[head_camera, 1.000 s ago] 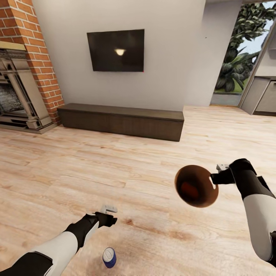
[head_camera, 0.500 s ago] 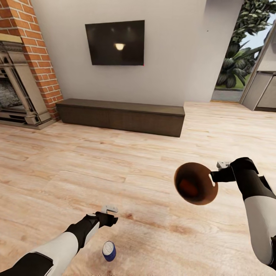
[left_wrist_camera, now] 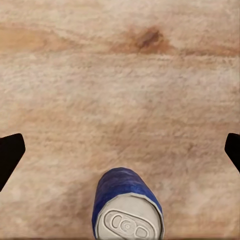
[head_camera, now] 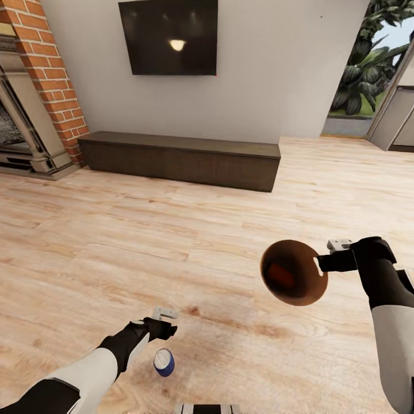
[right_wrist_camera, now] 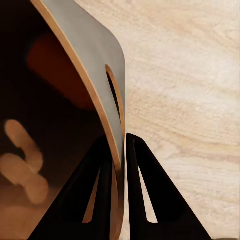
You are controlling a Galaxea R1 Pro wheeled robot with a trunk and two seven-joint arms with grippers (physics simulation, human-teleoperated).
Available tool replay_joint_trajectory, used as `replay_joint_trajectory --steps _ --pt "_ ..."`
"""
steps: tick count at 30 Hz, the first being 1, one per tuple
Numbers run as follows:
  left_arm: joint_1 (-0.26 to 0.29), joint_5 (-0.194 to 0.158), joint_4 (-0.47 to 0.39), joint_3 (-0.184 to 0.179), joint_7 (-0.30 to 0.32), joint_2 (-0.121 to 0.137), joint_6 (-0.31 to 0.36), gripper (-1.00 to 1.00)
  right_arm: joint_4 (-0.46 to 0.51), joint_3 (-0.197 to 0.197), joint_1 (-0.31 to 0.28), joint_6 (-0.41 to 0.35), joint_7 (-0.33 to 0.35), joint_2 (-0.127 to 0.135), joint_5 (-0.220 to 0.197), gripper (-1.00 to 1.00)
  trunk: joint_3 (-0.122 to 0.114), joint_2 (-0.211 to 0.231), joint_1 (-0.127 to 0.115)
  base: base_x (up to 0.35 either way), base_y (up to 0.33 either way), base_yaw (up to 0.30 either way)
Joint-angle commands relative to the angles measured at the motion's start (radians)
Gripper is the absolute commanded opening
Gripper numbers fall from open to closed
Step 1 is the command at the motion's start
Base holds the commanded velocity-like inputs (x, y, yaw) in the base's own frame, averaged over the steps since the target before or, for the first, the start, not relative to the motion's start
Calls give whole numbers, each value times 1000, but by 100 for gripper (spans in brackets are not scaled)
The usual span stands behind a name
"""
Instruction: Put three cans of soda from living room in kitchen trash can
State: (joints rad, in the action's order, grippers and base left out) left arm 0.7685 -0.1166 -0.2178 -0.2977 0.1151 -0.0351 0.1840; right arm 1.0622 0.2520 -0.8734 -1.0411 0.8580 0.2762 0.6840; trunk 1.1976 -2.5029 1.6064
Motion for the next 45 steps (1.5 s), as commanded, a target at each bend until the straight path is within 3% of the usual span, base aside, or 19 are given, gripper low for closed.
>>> replay_joint_trajectory --steps 1,6,12,22,40,45 --pt "0 0 0 0 0 0 0 100 10 0 3 -6 8 0 -20 -100 5 0 0 0 0 0" --pt "0 0 0 0 0 0 -1 100 41 2 9 -6 13 0 -20 -100 32 -2 2 0 0 0" --pt "-1 0 0 0 0 0 -1 100 104 2 33 -6 69 1 -18 -100 64 -3 5 0 0 0" --pt "-1 -6 -1 1 0 1 -2 100 125 2 40 -6 83 1 -18 -100 118 -5 10 0 0 0" --pt "-2 -9 -2 3 0 2 -2 100 184 -3 76 -6 84 0 -19 -100 139 -5 10 0 0 0" --pt "-1 -2 -2 0 0 1 1 100 190 -3 80 -6 84 0 -18 -100 163 -7 12 0 0 0"
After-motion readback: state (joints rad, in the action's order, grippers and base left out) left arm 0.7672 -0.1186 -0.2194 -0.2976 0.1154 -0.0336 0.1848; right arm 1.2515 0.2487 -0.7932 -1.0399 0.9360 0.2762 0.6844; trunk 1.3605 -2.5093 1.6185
